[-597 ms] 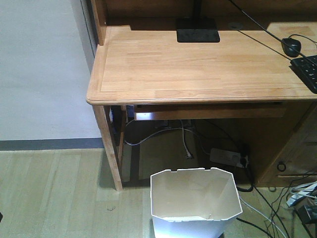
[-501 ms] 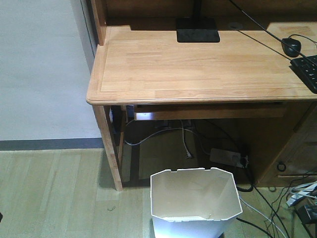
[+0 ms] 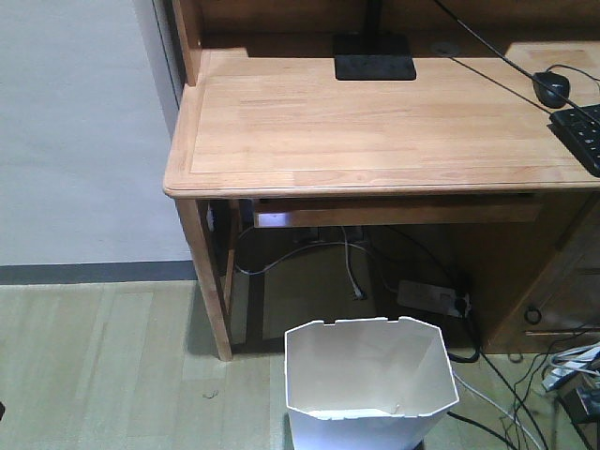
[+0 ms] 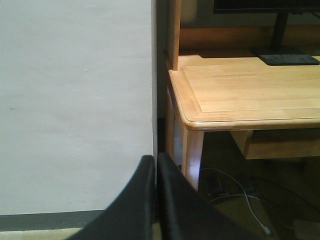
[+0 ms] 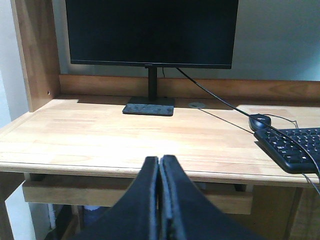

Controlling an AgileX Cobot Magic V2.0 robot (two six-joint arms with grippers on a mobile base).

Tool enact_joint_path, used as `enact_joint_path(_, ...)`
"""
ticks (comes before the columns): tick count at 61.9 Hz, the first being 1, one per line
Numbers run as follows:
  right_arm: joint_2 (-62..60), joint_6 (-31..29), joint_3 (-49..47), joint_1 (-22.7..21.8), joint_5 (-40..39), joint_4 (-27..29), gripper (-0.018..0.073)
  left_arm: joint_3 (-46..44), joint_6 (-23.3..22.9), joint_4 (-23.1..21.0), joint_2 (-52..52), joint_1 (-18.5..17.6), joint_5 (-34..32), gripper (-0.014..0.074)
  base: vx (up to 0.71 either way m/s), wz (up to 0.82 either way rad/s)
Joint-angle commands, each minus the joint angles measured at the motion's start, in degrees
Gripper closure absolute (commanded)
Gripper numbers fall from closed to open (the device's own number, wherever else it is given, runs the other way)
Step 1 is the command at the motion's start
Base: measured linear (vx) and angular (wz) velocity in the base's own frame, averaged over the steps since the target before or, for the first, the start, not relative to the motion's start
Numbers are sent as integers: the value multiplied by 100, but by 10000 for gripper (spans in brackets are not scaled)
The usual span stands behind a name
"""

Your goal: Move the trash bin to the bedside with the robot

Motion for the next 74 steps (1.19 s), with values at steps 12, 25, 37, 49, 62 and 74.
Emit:
enact_joint_path(12,-86,-57,38,3,-451,-42,568,107,-25,-18,-82,-32,-397,602,0,0)
enact_joint_path(25,-86,-57,38,3,-451,-42,568,107,-25,-18,-82,-32,-397,602,0,0)
enact_joint_path(37,-86,30,14,3,-915,-5,568,107,-25,-18,-82,-32,-397,602,0,0)
enact_joint_path(49,-37,105,-381,3,-1213,8,568,107,-25,-18,-82,-32,-397,602,0,0)
enact_joint_path(62,716,116,-1235,3,-1059,8,568,107,-25,-18,-82,-32,-397,602,0,0)
enact_joint_path(74,1778,109,-2275,3,-621,8,568,107,-25,-18,-82,-32,-397,602,0,0)
